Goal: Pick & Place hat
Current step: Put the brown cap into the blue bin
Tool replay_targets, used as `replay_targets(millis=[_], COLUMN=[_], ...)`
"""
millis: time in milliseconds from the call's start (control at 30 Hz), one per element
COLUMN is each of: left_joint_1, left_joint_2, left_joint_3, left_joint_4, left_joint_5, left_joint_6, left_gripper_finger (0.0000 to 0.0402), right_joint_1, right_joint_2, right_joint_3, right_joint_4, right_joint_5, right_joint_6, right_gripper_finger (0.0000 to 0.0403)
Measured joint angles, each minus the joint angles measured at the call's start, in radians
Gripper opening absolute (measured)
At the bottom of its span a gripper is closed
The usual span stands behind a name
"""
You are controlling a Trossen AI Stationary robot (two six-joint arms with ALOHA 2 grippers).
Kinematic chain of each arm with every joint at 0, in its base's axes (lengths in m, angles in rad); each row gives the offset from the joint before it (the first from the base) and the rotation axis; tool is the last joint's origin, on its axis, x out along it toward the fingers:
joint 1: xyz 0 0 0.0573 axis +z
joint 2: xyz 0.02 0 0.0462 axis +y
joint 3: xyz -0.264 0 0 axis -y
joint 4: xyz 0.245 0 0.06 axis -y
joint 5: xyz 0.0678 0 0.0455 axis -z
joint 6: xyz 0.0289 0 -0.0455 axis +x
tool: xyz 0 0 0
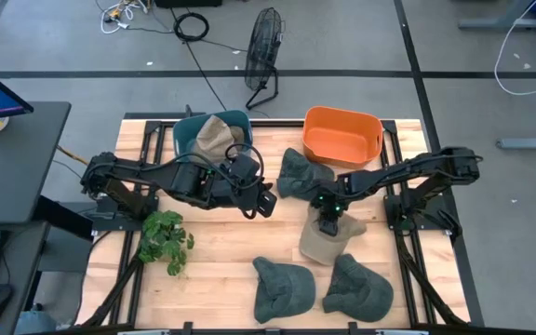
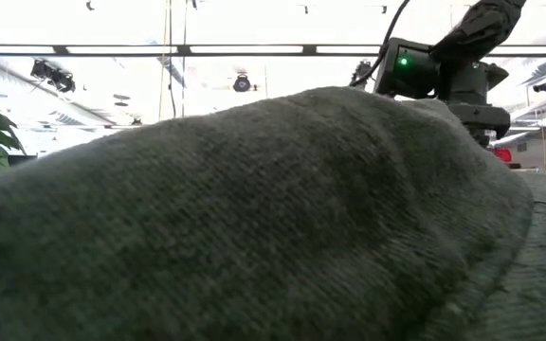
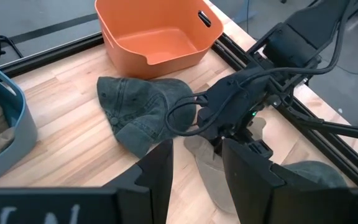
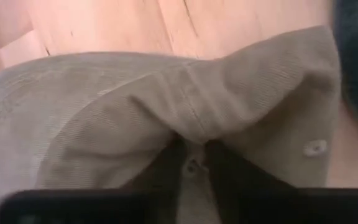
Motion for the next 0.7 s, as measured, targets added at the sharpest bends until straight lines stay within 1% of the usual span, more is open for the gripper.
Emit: replay_targets(millis=[33, 67, 100, 200, 300, 467, 567, 700], left_joint_1=[0.0, 0.0, 0.0, 0.0, 0.0, -0.005, -0.005, -0.005], left_joint_2=[0.0, 0.0, 0.0, 0.0, 0.0, 0.0, 0.0, 0.0], left_joint_3=[0.0, 0.0, 0.0, 0.0, 0.0, 0.0, 0.0, 0.0], left_joint_4=[0.0, 0.0, 0.0, 0.0, 0.0, 0.0, 0.002, 0.002], left_joint_5=[0.0, 0.0, 0.001, 0.011, 0.016, 0.028, 0.053, 0.054], left_joint_6=[0.0, 0.0, 0.0, 0.0, 0.0, -0.001, -0.023, -0.03], left_gripper_finger=[0.0142, 0.0142, 0.0142, 0.0142, 0.0142, 0.0142, 0.0142, 0.0142], right_joint_1=[-0.001, -0.004, -0.006, -0.018, -0.035, -0.061, -0.079, -0.098], right_joint_2=[-0.001, -0.002, -0.005, -0.016, -0.038, -0.109, -0.157, -0.191], right_joint_3=[0.0, -0.001, -0.001, -0.002, -0.002, 0.032, 0.095, 0.214], right_joint_4=[-0.001, -0.003, -0.003, -0.004, -0.004, -0.004, 0.005, 0.021], right_joint_5=[-0.011, -0.021, -0.039, -0.094, -0.155, -0.161, -0.16, -0.147], right_joint_6=[0.0, -0.004, -0.003, 0.037, 0.071, 0.09, 0.09, 0.053], right_gripper_finger=[0.0032, 0.0017, 0.0012, 0.0018, 0.0007, 0.0004, 0.0002, 0.0001])
